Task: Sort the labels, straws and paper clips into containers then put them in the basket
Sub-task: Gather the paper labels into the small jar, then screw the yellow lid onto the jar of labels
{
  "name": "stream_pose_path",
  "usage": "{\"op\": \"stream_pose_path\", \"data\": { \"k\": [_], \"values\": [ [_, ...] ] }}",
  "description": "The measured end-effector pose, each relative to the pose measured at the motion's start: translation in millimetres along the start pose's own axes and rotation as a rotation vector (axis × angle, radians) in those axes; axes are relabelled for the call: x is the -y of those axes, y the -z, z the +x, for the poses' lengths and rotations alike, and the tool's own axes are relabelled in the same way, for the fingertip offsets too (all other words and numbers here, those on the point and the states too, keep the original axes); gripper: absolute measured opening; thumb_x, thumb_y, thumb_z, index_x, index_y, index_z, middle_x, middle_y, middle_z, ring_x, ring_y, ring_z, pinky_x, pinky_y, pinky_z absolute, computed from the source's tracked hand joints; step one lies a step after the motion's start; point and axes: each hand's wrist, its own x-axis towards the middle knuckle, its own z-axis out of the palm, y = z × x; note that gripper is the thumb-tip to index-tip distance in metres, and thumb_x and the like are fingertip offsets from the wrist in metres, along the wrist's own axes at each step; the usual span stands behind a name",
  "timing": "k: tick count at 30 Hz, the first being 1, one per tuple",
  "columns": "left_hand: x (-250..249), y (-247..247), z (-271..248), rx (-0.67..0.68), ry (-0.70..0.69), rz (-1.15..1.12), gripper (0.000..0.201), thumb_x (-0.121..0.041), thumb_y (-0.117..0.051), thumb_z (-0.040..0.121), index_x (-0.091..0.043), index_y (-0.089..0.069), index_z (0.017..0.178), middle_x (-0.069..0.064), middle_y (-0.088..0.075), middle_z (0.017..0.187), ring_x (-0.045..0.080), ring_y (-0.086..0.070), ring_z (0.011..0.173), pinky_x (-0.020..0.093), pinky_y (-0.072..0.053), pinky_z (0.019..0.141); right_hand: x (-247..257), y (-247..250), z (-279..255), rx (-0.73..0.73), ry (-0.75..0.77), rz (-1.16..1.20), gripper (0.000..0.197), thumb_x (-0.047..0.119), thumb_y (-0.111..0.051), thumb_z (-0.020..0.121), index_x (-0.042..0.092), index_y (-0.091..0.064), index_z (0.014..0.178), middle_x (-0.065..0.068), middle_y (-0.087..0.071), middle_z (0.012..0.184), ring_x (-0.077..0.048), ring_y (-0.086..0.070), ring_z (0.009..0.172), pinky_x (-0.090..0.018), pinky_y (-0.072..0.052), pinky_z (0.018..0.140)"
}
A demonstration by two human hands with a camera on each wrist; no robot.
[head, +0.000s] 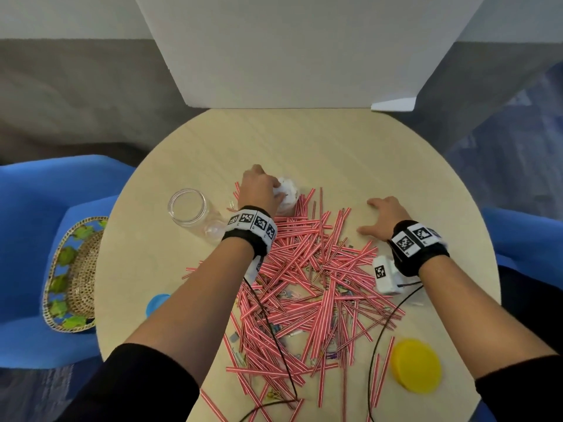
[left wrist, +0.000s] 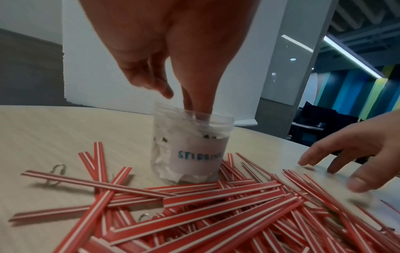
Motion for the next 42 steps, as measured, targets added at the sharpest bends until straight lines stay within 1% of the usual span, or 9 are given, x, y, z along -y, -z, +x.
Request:
{"op": "stream_pose_path", "data": {
  "k": [7,10,14,16,20,24,29,34,42],
  "values": [
    [-2.5,-3.6,0.9,0.006,-0.026,0.274,0.027,-0.044,-0.061,0.090,-0.023,-0.078,0.095,0.005,-0.052,0.115,0.029,-0.044,0.108,0.038,-0.041,0.087,-2.5,-14.7,-22.8,0.066,0.071,-0.003,0.082,0.048,-0.072,0.082,0.023,-0.035,0.151,-0.015,-0.019,0.160,-0.033,-0.030,0.144,-0.041,-0.028,0.116],
    [-5.2,-8.3,-4.2,0.037,-0.051,0.306,0.043,-0.044,-0.043,0.098,-0.017,-0.076,0.098,0.009,-0.052,0.121,0.030,-0.045,0.111,0.042,-0.041,0.090,-1.7,-29.8,-41.6,0.095,0.116,-0.104,0.088,0.055,-0.068,0.083,0.032,-0.022,0.155,-0.011,0.001,0.164,-0.033,-0.013,0.149,-0.044,-0.024,0.119],
    [-12.4,-4.3,-11.5,0.135,-0.049,0.252,0.075,-0.068,-0.023,0.093,-0.013,-0.071,0.110,0.013,-0.052,0.129,0.031,-0.046,0.118,0.043,-0.041,0.096,3.4,-28.5,-54.0,0.106,0.123,-0.095,0.081,0.058,-0.059,0.088,0.032,-0.022,0.155,-0.012,0.001,0.164,-0.036,-0.011,0.149,-0.048,-0.023,0.120],
    [-11.9,-4.1,-15.4,0.163,-0.064,0.229,0.084,-0.080,-0.031,0.083,-0.012,-0.069,0.114,0.014,-0.049,0.131,0.032,-0.046,0.119,0.043,-0.043,0.096,7.3,-20.3,-63.4,0.129,0.111,0.017,0.074,0.058,-0.056,0.090,0.030,-0.030,0.153,-0.014,-0.013,0.163,-0.034,-0.021,0.147,-0.045,-0.023,0.119],
    [-3.6,-5.5,-25.3,0.120,-0.050,0.042,0.058,-0.055,-0.061,0.082,-0.006,-0.070,0.112,0.012,-0.047,0.124,0.030,-0.054,0.105,0.036,-0.049,0.087,1.1,-9.6,-109.9,0.068,0.117,0.051,0.056,0.050,-0.064,0.089,0.025,-0.050,0.137,-0.010,-0.051,0.135,-0.027,-0.054,0.118,-0.037,-0.043,0.100],
    [-1.5,2.7,-40.1,0.064,-0.056,-0.118,0.056,-0.047,-0.073,0.074,-0.012,-0.061,0.116,0.010,-0.052,0.117,0.025,-0.054,0.099,0.033,-0.047,0.083,-29.4,-21.9,-164.3,0.156,-0.056,-0.084,0.048,0.056,-0.074,0.077,0.026,-0.052,0.107,-0.001,-0.053,0.106,-0.018,-0.056,0.088,-0.029,-0.044,0.076],
    [-7.7,19.7,-74.0,-0.099,-0.090,-0.369,0.076,-0.042,-0.081,0.060,-0.025,-0.042,0.124,0.002,-0.051,0.108,0.019,-0.051,0.097,0.036,-0.053,0.081,-62.3,-72.7,-216.3,0.231,-0.286,-0.235,0.084,0.053,-0.085,0.063,0.023,-0.040,0.126,-0.008,-0.040,0.127,-0.033,-0.052,0.114,-0.041,-0.050,0.093],
    [-11.8,41.8,-109.3,-0.234,-0.163,-0.577,0.087,-0.033,-0.086,0.059,-0.022,-0.042,0.133,0.005,-0.040,0.120,0.015,-0.051,0.101,0.018,-0.052,0.080,-79.6,-121.8,-243.6,0.148,-0.412,-0.132,0.081,0.025,-0.082,0.068,0.020,-0.033,0.132,-0.013,-0.035,0.128,-0.035,-0.059,0.102,-0.040,-0.056,0.082],
    [5.3,38.7,-190.5,0.114,-0.205,-0.606,0.102,-0.026,-0.089,0.051,-0.036,-0.037,0.138,-0.006,-0.046,0.126,0.014,-0.051,0.115,0.038,-0.052,0.096,-63.9,-97.4,-254.7,0.198,-0.152,0.023,0.093,0.047,-0.086,0.063,0.030,-0.034,0.138,-0.011,-0.042,0.127,-0.032,-0.057,0.108,-0.036,-0.050,0.088]
  ]
}}
